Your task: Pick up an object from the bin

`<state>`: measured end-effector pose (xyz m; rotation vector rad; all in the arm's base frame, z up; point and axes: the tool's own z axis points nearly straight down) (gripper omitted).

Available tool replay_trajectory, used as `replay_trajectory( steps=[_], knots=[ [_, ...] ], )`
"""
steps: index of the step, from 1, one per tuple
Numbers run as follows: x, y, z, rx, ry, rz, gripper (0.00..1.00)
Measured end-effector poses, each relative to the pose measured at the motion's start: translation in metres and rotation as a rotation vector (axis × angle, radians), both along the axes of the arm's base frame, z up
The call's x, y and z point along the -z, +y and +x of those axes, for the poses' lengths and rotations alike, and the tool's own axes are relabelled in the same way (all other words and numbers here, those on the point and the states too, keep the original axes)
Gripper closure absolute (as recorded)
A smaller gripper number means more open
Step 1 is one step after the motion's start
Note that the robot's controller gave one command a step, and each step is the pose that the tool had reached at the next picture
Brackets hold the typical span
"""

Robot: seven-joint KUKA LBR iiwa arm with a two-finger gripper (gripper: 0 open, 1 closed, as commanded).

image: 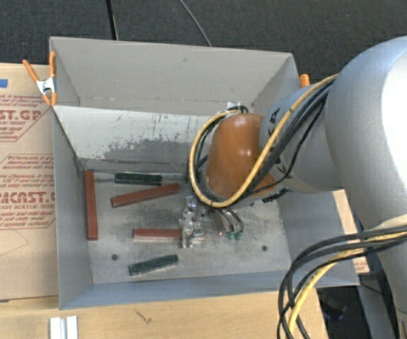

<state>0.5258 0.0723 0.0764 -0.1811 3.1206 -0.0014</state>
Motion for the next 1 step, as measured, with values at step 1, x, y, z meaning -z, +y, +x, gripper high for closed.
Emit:
replay_trajectory(
  steps=[1],
  knots=[
    [-0.2023,0.0033,0.0222,0.012,0.017,0.0,1.0]
  ],
)
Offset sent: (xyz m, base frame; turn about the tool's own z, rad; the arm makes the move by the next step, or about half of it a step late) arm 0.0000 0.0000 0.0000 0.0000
